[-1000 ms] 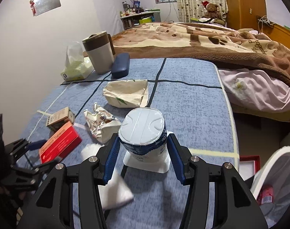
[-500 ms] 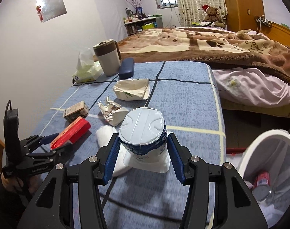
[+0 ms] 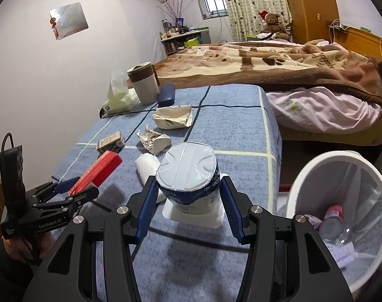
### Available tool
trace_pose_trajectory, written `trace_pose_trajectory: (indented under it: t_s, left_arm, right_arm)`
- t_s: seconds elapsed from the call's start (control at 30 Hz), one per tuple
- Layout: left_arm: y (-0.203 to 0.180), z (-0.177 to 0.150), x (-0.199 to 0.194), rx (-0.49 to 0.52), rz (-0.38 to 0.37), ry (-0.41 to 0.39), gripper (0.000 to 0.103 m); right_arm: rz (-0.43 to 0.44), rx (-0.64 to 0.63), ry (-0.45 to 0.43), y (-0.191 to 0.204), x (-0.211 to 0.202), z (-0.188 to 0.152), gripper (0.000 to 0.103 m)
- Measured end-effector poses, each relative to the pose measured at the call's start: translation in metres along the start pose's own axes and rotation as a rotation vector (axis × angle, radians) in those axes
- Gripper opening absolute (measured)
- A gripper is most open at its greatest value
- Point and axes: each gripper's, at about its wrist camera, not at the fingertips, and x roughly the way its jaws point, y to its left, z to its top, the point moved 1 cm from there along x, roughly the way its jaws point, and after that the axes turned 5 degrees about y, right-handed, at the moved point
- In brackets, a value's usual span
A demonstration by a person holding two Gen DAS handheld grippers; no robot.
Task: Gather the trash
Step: 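Carry the red box and yogurt cup over the trash bin with both tools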
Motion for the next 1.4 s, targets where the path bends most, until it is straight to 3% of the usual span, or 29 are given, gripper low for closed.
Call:
trace_pose_trajectory:
  t_s: [0.5,1.4]
  left_arm:
    - [-0.049,-0.002,-0.016,0.027,-0.086,-0.022,0.066]
    - [-0.15,0.017,-0.008,0.195,-0.2,-0.018,0.066]
  right_arm:
    - [-0.02,0.05,-0.045,-0.021,-0.026,-0.015,0.052]
    - [-0.131,0.2,-0.12,-0.089,-0.063,-0.036,0.052]
